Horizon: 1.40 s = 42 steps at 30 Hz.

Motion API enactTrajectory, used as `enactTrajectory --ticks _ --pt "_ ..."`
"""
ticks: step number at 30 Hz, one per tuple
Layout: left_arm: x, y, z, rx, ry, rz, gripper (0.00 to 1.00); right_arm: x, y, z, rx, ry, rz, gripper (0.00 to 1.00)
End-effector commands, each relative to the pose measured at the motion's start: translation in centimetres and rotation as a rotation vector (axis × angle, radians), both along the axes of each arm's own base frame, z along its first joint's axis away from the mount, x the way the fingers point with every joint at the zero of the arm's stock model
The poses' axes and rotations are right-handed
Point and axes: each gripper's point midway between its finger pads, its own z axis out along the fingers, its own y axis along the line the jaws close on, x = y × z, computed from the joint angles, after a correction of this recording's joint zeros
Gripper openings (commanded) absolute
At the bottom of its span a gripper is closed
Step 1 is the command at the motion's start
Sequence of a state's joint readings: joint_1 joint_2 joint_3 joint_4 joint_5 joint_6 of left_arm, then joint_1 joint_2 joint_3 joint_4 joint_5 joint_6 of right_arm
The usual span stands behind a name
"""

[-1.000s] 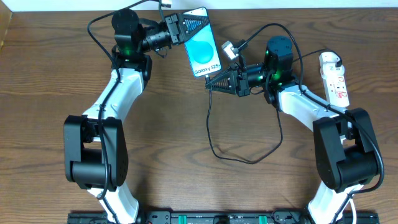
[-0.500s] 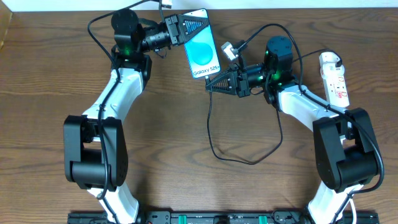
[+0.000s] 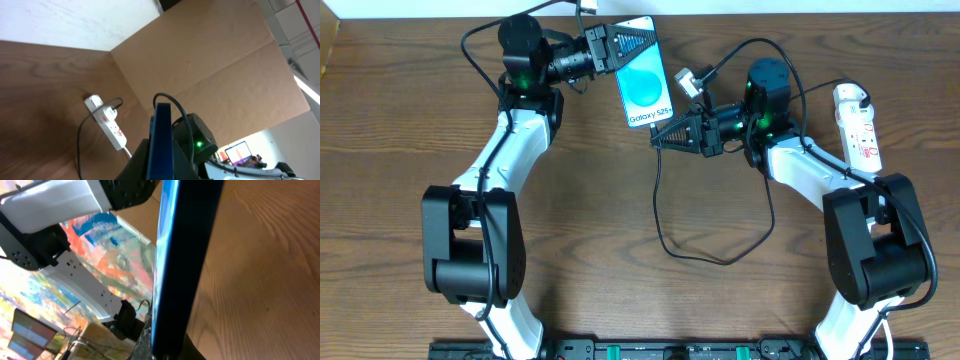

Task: Plug charger to phone and switch on socket
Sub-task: 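Push the cable connector into the phone's bottom port with the right gripper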

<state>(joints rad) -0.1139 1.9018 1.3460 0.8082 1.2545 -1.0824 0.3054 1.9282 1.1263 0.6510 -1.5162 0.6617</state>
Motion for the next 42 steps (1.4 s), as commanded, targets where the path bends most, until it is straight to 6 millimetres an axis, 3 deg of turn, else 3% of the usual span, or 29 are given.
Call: enactTrajectory --ticks 1,30,42 --pt "-1.0 -0.2 1.3 -0.009 0.012 -0.044 0.07 0.3 0.3 -0.1 0.0 -0.01 -0.014 0.01" --pt "-2.7 -1.6 1.1 0.024 -0.091 -0.126 0.07 1.6 0.6 0.2 -0.014 0.032 -0.092 0.01" --pt "-3.3 -1.8 0.9 0.028 -0.087 -0.162 0.07 3.1 -1.1 0.4 -0.008 0.016 -0.147 0.01"
